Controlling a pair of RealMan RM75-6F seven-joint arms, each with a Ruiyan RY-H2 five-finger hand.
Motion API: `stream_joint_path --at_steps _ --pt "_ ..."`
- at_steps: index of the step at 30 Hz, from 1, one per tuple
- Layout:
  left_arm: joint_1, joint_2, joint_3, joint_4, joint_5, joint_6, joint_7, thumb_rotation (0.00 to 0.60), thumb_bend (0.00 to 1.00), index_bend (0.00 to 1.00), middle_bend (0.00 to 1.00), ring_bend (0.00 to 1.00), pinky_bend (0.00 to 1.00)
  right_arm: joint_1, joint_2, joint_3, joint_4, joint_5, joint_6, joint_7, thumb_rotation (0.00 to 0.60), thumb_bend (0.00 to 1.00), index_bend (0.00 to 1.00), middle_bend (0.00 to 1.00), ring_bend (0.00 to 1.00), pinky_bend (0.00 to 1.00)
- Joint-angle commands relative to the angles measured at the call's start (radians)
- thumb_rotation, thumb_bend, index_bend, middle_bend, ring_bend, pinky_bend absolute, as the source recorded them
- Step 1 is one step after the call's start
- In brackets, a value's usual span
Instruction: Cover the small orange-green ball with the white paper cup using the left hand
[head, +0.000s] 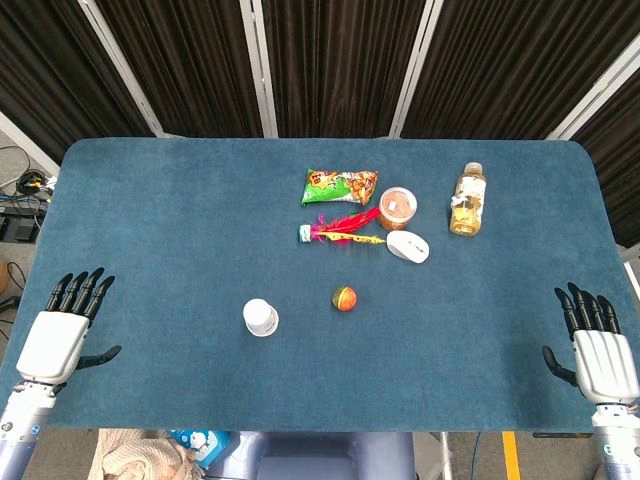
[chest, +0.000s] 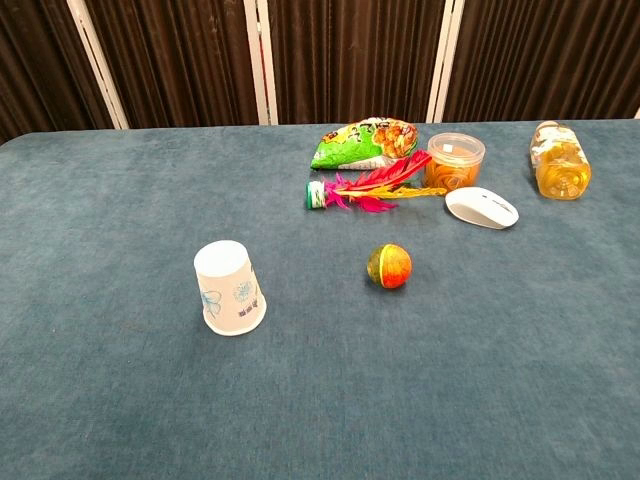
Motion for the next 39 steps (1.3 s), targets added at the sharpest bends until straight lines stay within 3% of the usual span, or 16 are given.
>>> stream_joint_path --at_steps 1,15,21,24,29,33,39 --pt "0.000 0.002 0.000 -0.001 -0.001 -0.002 0.000 0.600 0.04 0.00 0.00 0.00 0.00 0.000 0.001 -0.001 0.000 -0.003 0.002 -0.001 0.600 0.35 0.00 0.00 0.00 0.03" --pt "-0.013 0.017 0.012 -0.009 0.028 -0.023 0.003 0.600 0.04 0.00 0.00 0.00 0.00 -0.001 0.000 0.000 -0.004 0.001 0.000 0.001 0.600 0.35 0.00 0.00 0.00 0.03" --pt "-0.075 0.038 -0.010 -0.073 0.023 -0.107 0.035 0.600 0.05 0.00 0.00 0.00 0.00 0.001 -0.003 -0.002 -0.004 0.006 -0.007 -0.006 0.600 0.35 0.00 0.00 0.00 0.03" --pt "-0.126 0.045 -0.037 -0.121 0.012 -0.166 0.087 0.600 0.06 0.00 0.00 0.00 0.07 -0.001 -0.001 -0.001 -0.004 0.008 -0.005 0.000 0.600 0.35 0.00 0.00 0.00 0.03" --pt "-0.216 0.018 -0.095 -0.239 -0.106 -0.300 0.193 0.600 0.10 0.01 0.04 0.04 0.18 -0.003 0.000 -0.002 -0.005 0.004 -0.002 0.007 0.600 0.35 0.00 0.00 0.00 0.03" --pt "-0.292 -0.024 -0.138 -0.292 -0.223 -0.381 0.299 0.600 0.12 0.08 0.20 0.17 0.30 -0.003 0.000 -0.003 -0.006 0.003 -0.003 0.007 0.600 0.35 0.00 0.00 0.00 0.03" --pt "-0.391 -0.132 -0.172 -0.291 -0.377 -0.434 0.449 0.600 0.12 0.10 0.23 0.19 0.32 -0.001 0.003 0.002 -0.006 0.014 -0.010 0.020 0.600 0.35 0.00 0.00 0.00 0.03"
